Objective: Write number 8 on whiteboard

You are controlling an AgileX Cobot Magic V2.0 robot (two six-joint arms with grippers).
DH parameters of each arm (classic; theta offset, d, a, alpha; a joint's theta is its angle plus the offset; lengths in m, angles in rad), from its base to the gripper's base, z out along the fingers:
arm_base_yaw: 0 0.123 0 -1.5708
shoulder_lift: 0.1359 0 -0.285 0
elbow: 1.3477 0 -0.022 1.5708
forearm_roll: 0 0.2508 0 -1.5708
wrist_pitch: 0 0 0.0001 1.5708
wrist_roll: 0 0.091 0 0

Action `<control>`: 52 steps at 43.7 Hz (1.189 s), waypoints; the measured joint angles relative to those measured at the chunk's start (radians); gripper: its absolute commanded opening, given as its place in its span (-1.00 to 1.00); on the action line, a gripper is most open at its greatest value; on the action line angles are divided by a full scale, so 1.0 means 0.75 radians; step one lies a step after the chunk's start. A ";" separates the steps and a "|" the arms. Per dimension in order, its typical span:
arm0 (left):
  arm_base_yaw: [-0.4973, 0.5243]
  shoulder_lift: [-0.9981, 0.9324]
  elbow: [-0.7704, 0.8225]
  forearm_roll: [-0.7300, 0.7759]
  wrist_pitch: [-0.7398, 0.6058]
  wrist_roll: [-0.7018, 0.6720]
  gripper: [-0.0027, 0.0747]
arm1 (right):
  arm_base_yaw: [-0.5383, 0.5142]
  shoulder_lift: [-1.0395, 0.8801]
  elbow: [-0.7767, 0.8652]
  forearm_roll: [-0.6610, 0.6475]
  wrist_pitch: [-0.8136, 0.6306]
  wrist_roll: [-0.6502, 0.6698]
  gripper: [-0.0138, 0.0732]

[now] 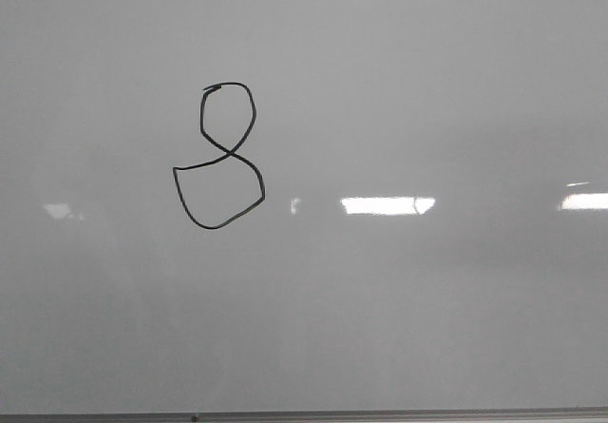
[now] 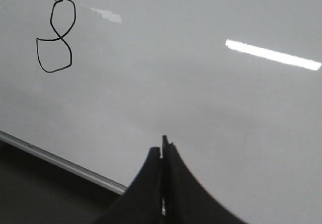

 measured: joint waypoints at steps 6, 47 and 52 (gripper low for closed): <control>0.000 0.000 0.000 0.000 0.000 0.000 -0.99 | 0.000 0.000 0.000 0.000 0.000 0.000 -0.84; -0.211 -0.152 0.602 0.422 -0.444 -0.420 -0.99 | 0.000 0.000 0.000 0.000 -0.002 0.000 -0.84; -0.211 -0.152 0.602 0.422 -0.452 -0.420 -0.99 | 0.000 0.000 0.000 0.000 -0.002 0.000 -0.84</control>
